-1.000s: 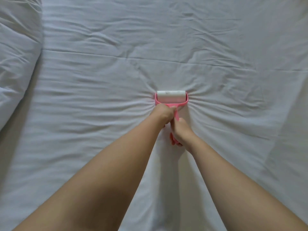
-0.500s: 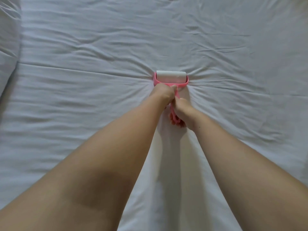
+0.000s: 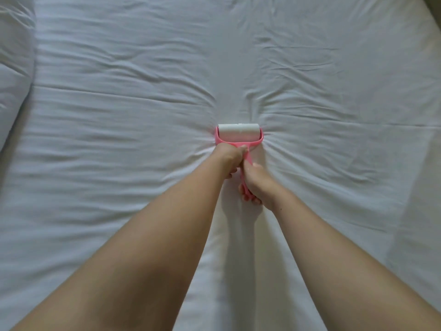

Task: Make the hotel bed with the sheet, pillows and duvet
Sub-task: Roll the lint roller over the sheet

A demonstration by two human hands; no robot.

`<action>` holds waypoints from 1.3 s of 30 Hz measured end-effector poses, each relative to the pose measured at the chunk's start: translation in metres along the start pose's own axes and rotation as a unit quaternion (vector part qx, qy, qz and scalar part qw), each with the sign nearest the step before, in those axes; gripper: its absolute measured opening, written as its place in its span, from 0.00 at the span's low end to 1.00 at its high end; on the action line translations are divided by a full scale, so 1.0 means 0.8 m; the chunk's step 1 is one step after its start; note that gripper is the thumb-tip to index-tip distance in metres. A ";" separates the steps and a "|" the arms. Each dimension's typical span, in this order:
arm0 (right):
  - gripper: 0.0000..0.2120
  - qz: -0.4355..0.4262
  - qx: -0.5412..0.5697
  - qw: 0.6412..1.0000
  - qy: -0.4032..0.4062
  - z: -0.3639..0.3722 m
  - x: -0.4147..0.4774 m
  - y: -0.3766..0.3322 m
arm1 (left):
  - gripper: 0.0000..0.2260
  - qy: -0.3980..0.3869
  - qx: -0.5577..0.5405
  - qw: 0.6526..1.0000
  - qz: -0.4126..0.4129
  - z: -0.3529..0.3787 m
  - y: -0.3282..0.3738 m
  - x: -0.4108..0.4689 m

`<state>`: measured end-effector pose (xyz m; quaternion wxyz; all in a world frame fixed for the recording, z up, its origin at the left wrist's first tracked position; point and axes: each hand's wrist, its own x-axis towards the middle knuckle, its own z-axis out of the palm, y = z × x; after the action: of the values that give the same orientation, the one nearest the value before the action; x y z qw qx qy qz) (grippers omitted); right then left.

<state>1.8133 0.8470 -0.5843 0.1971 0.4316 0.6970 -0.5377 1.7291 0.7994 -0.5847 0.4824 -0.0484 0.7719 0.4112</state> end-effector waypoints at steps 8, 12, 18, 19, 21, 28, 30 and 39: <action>0.38 -0.004 -0.009 1.000 -0.010 0.015 -0.083 0.091 | 0.17 0.003 0.000 1.000 0.000 0.050 -0.085 -0.077; 0.37 0.006 -0.011 1.000 -0.016 0.020 -0.126 0.138 | 0.18 0.002 0.015 1.000 -0.001 0.079 -0.128 -0.112; 0.35 0.024 -0.008 0.999 -0.022 0.033 -0.190 0.198 | 0.18 0.000 0.044 0.999 -0.003 0.111 -0.185 -0.167; 0.35 0.024 -0.006 0.999 -0.021 0.035 -0.201 0.207 | 0.18 -0.001 0.053 0.999 -0.001 0.115 -0.193 -0.176; 0.34 0.028 -0.002 0.999 -0.021 0.039 -0.221 0.225 | 0.17 -0.005 0.065 0.998 0.002 0.125 -0.209 -0.197; 0.31 0.054 0.018 0.998 -0.019 0.057 -0.296 0.290 | 0.18 -0.031 0.103 0.994 -0.004 0.156 -0.270 -0.261; 0.30 0.058 0.021 0.998 -0.014 0.064 -0.321 0.312 | 0.18 -0.050 0.112 0.992 -0.012 0.166 -0.293 -0.279; 0.30 0.081 0.059 0.995 0.015 0.113 -0.430 0.408 | 0.19 -0.082 0.151 0.985 -0.001 0.204 -0.398 -0.371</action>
<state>2.2509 0.6460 -0.5502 0.2043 0.5055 0.6297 -0.5533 2.1518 0.6059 -0.5709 0.5461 0.0582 0.7832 0.2916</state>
